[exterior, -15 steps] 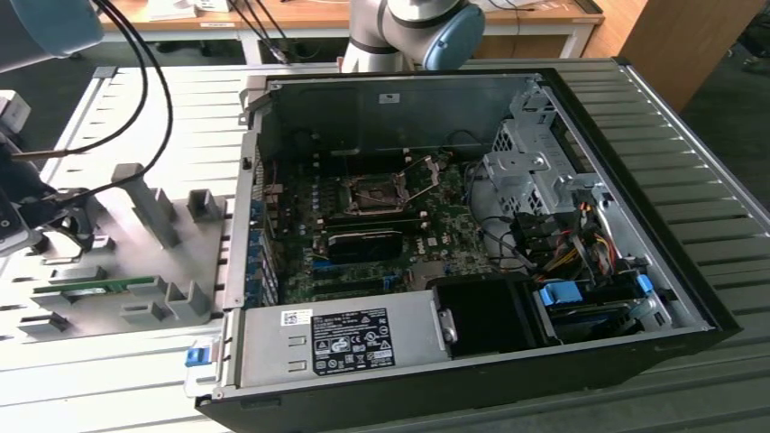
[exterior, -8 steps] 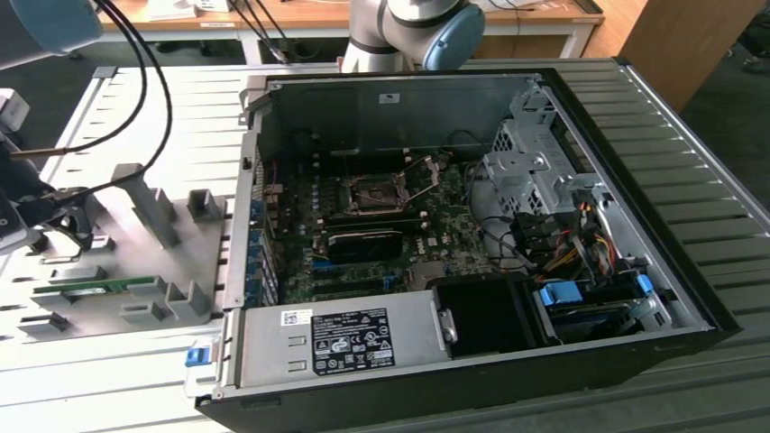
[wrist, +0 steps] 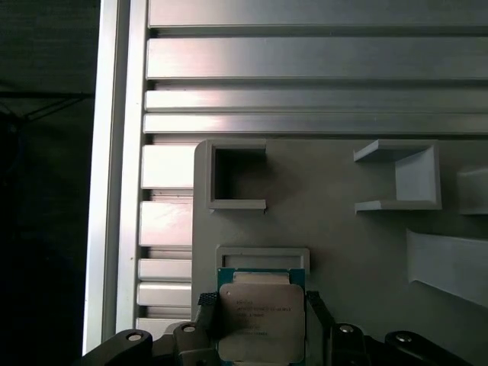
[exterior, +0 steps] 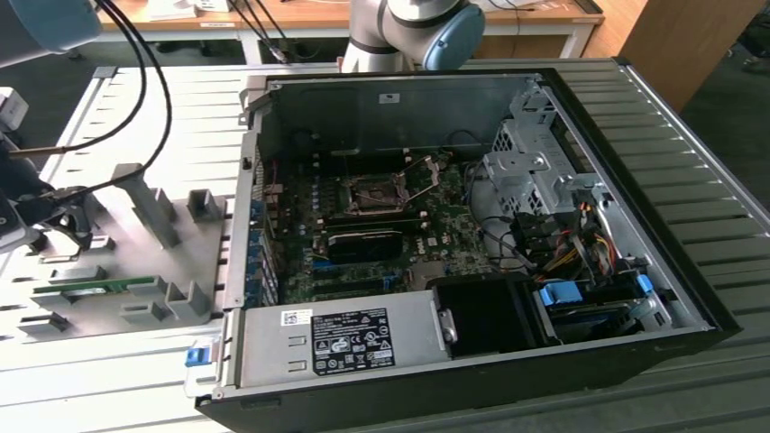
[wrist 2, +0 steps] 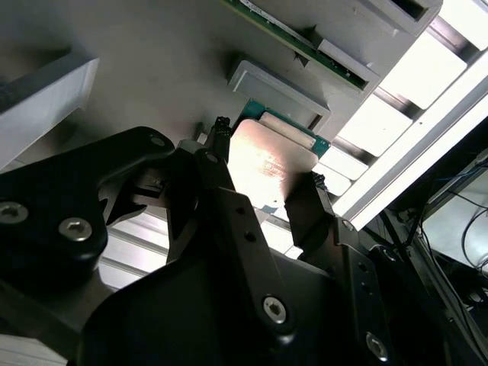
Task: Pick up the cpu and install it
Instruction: 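Pick up the cpu and move it towards the insertion slot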
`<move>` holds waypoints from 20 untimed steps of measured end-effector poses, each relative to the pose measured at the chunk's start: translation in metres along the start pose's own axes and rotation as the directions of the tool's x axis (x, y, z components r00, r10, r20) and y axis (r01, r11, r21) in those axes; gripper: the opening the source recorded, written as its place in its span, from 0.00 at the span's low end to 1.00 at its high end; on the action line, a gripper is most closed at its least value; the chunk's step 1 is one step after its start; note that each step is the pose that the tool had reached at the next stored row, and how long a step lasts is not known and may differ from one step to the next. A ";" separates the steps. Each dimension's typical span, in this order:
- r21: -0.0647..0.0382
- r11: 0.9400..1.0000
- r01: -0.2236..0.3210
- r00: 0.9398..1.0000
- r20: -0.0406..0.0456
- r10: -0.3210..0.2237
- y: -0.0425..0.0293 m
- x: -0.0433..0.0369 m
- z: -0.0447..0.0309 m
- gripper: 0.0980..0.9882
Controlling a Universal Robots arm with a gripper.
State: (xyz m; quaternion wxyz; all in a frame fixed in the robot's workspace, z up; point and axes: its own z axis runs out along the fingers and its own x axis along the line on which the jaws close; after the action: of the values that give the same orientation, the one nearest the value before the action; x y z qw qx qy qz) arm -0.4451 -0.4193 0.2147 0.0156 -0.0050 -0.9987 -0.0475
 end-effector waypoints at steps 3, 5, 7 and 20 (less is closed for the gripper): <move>0.000 1.000 0.000 1.000 0.000 0.000 0.0000 0.0000 -0.0006 0.50; 0.000 1.000 0.000 1.000 0.000 0.000 0.0002 0.0000 -0.0017 0.50; 0.000 1.000 0.000 1.000 0.000 0.000 0.0002 0.0001 -0.0026 0.50; 0.000 1.000 0.000 1.000 0.000 0.000 0.0006 0.0002 -0.0064 0.50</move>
State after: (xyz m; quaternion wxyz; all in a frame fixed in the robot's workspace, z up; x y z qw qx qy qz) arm -0.4451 -0.4193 0.2212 0.0156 -0.0050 -0.9987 -0.0475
